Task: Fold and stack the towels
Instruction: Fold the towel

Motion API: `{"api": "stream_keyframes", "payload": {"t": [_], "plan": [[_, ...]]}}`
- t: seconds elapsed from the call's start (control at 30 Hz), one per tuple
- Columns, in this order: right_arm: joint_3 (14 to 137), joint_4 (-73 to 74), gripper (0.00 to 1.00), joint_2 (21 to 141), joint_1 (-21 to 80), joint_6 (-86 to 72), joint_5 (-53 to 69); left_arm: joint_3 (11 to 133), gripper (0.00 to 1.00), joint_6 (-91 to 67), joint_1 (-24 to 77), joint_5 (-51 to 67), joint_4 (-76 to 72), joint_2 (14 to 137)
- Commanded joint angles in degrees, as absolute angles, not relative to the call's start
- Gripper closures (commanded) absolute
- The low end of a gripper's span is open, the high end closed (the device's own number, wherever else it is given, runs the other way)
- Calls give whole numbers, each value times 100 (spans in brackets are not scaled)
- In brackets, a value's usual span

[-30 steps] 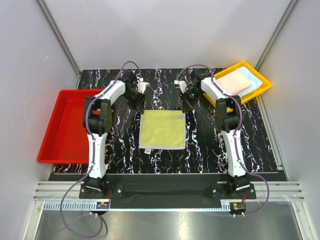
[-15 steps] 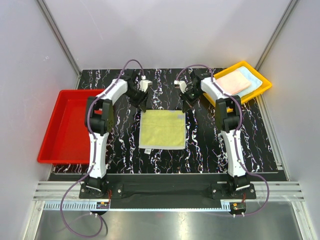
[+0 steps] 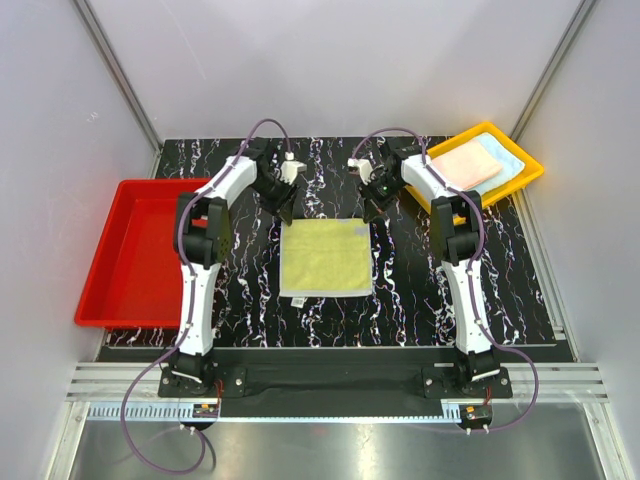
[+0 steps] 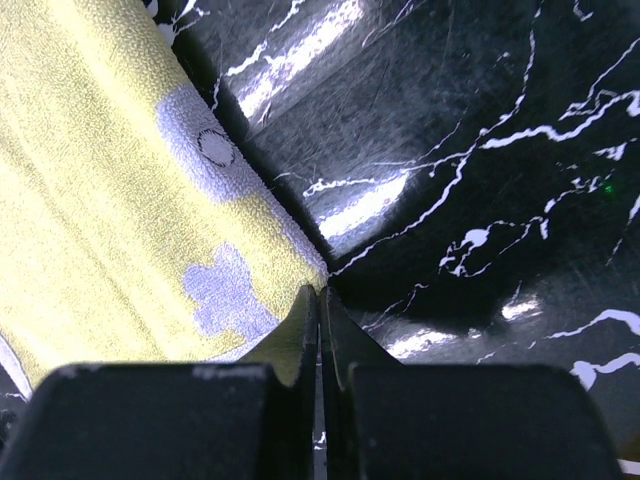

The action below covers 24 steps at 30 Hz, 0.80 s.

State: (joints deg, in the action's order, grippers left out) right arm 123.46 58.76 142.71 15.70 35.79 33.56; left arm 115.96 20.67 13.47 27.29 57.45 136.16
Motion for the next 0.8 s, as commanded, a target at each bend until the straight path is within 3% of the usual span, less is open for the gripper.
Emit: {"api": "stream_keyframes", "payload": {"t": [0.0, 0.07, 0.17, 0.2, 0.77], "plan": [[12401, 5511, 100, 14150, 1617, 3621, 3102, 11847, 54, 2162, 1406, 2664, 5827, 13781], [12393, 5520, 100, 14150, 1617, 3621, 3094, 11891, 61, 2145, 1415, 2602, 5836, 13808], [12384, 5502, 100, 14142, 1626, 3621, 3067, 11970, 86, 2109, 1415, 2584, 5845, 13816], [12340, 5458, 100, 14124, 1617, 3621, 3024, 11988, 100, 2075, 1415, 2575, 5853, 13808], [10908, 3762, 100, 12895, 1617, 3463, 2399, 11453, 100, 1679, 1441, 2153, 5494, 12833]]}}
